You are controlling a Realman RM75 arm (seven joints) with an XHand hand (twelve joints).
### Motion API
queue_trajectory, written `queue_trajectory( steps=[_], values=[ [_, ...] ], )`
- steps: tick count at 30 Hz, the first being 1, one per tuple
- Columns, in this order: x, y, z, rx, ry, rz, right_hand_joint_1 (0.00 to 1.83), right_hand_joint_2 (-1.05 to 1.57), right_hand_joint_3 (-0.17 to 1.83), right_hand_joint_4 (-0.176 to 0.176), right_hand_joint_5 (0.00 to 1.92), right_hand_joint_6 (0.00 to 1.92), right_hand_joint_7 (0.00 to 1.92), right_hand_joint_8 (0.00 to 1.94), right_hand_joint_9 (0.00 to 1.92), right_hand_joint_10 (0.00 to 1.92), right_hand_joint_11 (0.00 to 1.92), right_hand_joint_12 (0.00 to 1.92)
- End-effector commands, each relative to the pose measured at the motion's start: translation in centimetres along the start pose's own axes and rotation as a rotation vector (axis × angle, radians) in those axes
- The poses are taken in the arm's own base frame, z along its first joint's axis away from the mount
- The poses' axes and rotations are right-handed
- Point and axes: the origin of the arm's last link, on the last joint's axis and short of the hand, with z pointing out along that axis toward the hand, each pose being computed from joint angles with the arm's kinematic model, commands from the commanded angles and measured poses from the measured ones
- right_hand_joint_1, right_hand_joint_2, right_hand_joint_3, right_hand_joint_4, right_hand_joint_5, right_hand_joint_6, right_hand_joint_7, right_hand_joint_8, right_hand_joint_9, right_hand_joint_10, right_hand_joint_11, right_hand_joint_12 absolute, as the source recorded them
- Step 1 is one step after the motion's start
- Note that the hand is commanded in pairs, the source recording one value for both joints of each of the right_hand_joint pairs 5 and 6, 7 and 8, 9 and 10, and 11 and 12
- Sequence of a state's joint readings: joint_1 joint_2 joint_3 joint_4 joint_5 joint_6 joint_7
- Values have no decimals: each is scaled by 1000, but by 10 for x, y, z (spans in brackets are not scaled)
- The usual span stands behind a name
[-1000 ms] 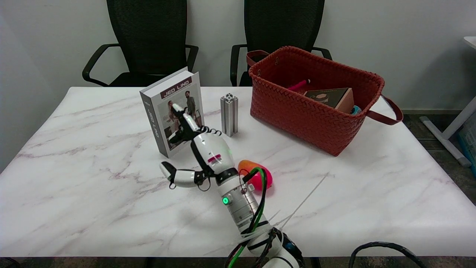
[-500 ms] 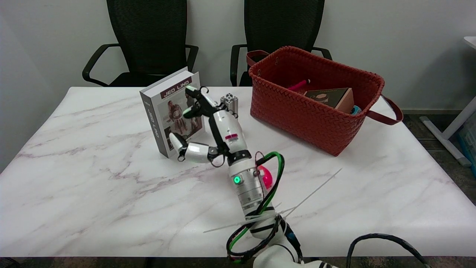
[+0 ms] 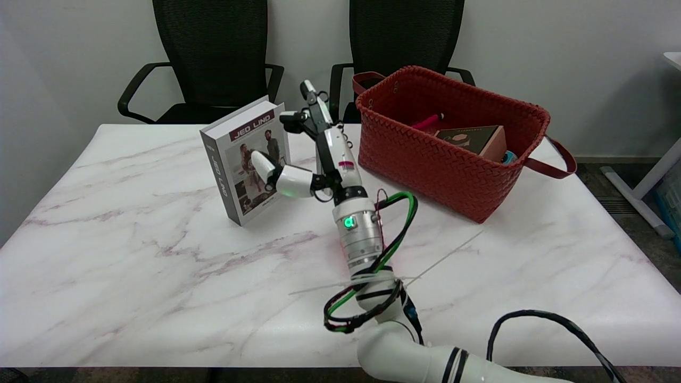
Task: Pick up the metal rectangular block.
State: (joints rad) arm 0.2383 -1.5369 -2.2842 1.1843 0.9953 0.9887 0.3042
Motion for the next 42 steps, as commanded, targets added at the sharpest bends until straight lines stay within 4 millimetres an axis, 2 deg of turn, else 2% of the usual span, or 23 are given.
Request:
queue_trajectory(
  steps=[1,6,14,24,32,39,40,42],
  values=[
    [10,-2,54,-68,50,176,983,544,648,0,6,6,523,523,539,539,242,242],
    [14,3,70,-107,45,201,987,531,639,0,0,0,480,480,511,511,222,222],
    [24,24,85,-135,58,133,1008,474,624,0,0,0,427,427,417,417,8,8],
    [40,42,97,-168,55,84,1033,303,630,0,0,0,330,330,320,320,0,0],
    [47,49,91,-194,56,102,1035,287,570,0,0,0,291,291,352,352,60,60],
    [52,53,78,-209,55,125,1051,217,544,0,0,0,113,113,187,187,0,0],
    [52,52,77,-210,54,130,1055,206,520,0,0,0,34,34,131,131,0,0],
    [53,52,74,-208,41,134,1061,181,492,0,0,0,0,0,52,52,0,0]
  ],
)
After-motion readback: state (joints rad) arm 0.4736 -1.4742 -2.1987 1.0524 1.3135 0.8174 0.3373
